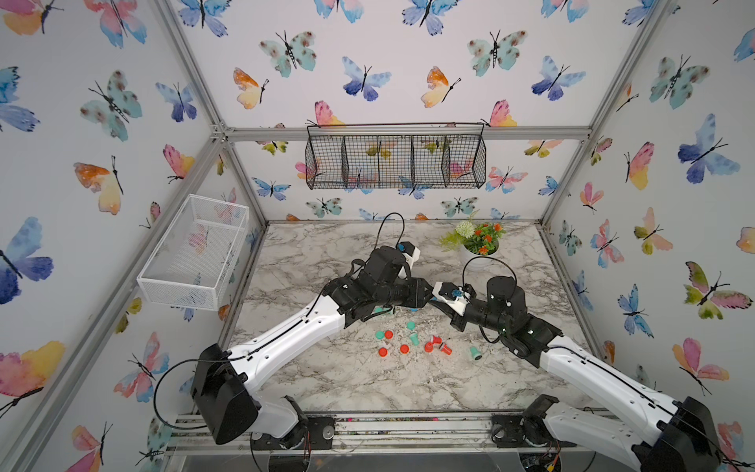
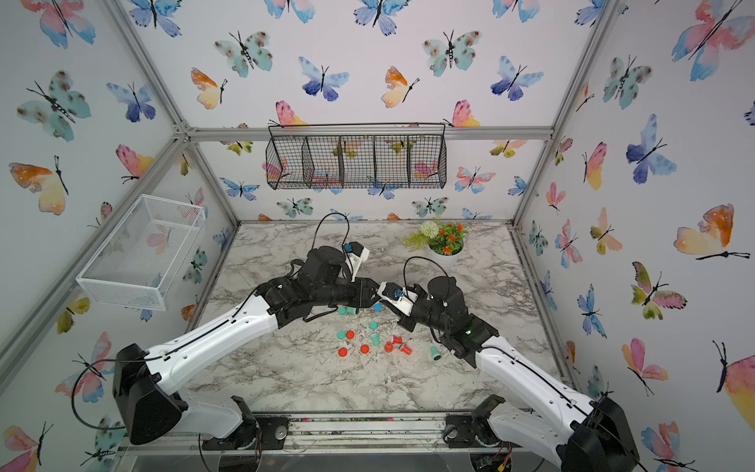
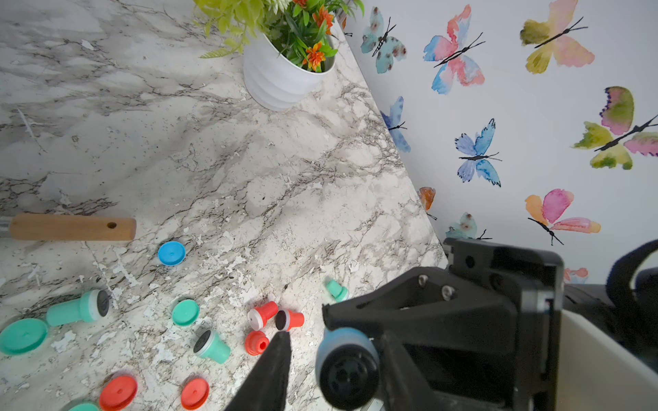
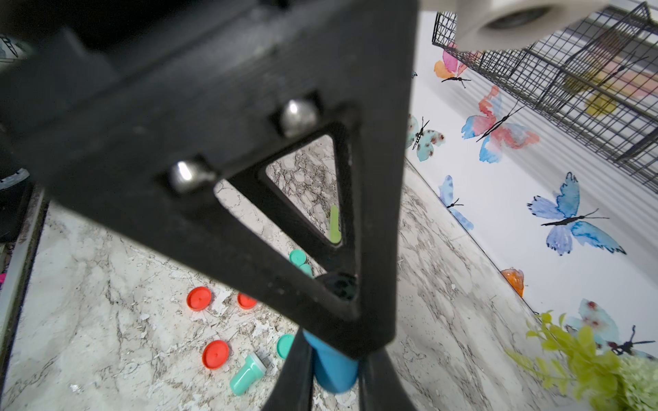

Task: Close the stamp cap
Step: Pick up the stamp from the center of the board.

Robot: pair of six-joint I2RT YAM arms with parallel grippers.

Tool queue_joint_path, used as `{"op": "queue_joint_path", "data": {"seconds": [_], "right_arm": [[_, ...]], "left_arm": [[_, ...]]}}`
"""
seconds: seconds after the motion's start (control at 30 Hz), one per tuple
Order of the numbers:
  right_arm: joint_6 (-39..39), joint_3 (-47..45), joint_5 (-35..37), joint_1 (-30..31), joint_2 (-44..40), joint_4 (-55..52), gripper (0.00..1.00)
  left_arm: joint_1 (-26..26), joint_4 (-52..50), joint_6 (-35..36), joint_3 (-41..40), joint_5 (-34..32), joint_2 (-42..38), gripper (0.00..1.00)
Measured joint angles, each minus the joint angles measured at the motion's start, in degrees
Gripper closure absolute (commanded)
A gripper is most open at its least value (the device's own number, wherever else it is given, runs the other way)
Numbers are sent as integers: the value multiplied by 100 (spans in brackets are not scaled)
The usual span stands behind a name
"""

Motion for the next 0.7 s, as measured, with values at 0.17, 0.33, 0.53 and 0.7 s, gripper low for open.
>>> {"op": "queue_joint_path", "data": {"seconds": [0.17,0.33,0.53,0.7], "right_arm": [[2,0,0,0,-2,0,98],[11,0,4,0,-2,-7,98],[50,0,4,0,-2,-15,98],[61,0,4,0,-2,-20,98]], "left_arm": [[-26,4,-17,0,4,26,59],[-52,4,-20,2,7,48,58],[-74,9,-22,2,9,50,63],[-85,24,-35,2,42,50,68]]}}
